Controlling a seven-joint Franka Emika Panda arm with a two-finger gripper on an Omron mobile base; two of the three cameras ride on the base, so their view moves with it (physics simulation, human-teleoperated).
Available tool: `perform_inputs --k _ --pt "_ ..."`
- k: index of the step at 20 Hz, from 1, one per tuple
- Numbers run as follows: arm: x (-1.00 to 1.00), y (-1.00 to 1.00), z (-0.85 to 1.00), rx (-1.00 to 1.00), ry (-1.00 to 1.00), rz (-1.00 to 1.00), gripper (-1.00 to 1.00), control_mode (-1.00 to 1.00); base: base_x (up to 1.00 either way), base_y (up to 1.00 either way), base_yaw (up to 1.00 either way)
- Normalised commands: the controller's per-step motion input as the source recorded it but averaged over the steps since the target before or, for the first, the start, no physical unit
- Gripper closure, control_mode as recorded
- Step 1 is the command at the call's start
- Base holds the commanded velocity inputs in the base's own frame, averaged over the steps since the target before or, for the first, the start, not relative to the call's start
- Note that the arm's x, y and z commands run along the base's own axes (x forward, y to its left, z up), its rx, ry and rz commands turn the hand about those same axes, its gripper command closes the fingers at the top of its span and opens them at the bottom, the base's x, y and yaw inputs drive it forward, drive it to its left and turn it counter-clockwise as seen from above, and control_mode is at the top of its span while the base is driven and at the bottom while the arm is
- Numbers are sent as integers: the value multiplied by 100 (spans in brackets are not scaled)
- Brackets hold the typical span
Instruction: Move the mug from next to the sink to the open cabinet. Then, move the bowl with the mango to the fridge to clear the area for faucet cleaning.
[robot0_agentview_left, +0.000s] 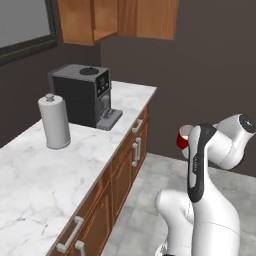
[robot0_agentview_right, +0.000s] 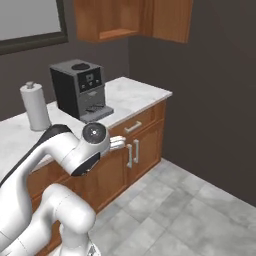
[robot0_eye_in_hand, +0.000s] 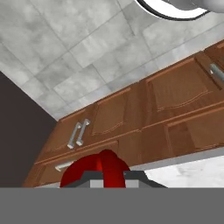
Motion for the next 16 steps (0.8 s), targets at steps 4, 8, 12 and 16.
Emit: perform_inputs --k 4,8,12,16 --pt "0 0 0 0 0 0 100 100 100 -14 8" --pt "0 0 0 0 0 0 100 100 100 -23 26" --pt "0 0 0 0 0 0 100 100 100 -42 34" --pt "0 0 0 0 0 0 100 100 100 -54 38"
